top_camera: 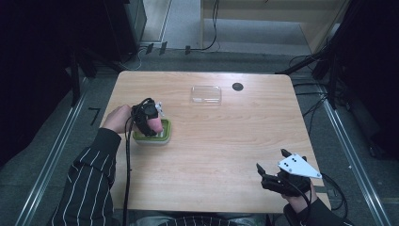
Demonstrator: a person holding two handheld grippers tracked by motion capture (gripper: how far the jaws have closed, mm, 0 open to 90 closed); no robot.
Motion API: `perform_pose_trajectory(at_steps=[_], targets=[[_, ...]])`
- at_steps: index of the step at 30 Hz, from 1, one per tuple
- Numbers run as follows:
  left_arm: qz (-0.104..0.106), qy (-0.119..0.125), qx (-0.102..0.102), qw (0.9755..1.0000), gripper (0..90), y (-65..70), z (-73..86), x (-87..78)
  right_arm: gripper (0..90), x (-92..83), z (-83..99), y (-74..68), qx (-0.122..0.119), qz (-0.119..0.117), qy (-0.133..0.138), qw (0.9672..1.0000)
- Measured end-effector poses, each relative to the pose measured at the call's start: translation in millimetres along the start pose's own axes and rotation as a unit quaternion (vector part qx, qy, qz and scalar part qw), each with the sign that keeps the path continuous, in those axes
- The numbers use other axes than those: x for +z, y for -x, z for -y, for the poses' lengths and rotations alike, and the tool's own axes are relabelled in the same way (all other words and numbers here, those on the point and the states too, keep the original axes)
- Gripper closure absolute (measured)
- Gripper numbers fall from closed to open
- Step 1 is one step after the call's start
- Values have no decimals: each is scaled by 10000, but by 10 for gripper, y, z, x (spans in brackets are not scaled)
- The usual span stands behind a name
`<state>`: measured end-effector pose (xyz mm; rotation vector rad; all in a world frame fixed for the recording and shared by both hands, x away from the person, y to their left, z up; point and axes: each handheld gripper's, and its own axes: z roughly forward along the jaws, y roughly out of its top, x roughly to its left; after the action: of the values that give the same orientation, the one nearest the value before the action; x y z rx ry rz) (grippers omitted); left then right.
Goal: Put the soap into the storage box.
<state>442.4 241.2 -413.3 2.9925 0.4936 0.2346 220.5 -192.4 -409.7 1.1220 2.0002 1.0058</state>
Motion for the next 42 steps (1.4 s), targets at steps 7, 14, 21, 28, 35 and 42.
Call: perform_pose_trajectory(at_steps=[7, 14, 21, 28, 35, 42], targets=[[1, -3, -61, 10000, 383, -27, 7, 44, 138, 2, 0, 1, -1, 1, -6, 10000], [23, -8, -166, 9999, 383, -56, 16, 87, 138, 8, 2, 6, 0, 6, -14, 10000], [87, -14, -196, 9998, 383, -64, -4, 110, 138, -8, 12, 14, 12, 19, -18, 10000], [120, -35, -231, 9997, 383, -68, 3, 135, 138, -5, 11, 13, 21, 14, -20, 10000], [145, -26, -338, 9993, 382, -84, 15, 161, 138, -9, 13, 15, 16, 15, -19, 10000], [190, 43, -366, 9991, 380, -89, 17, 157, 138, -26, 22, 17, 26, 35, -16, 10000]])
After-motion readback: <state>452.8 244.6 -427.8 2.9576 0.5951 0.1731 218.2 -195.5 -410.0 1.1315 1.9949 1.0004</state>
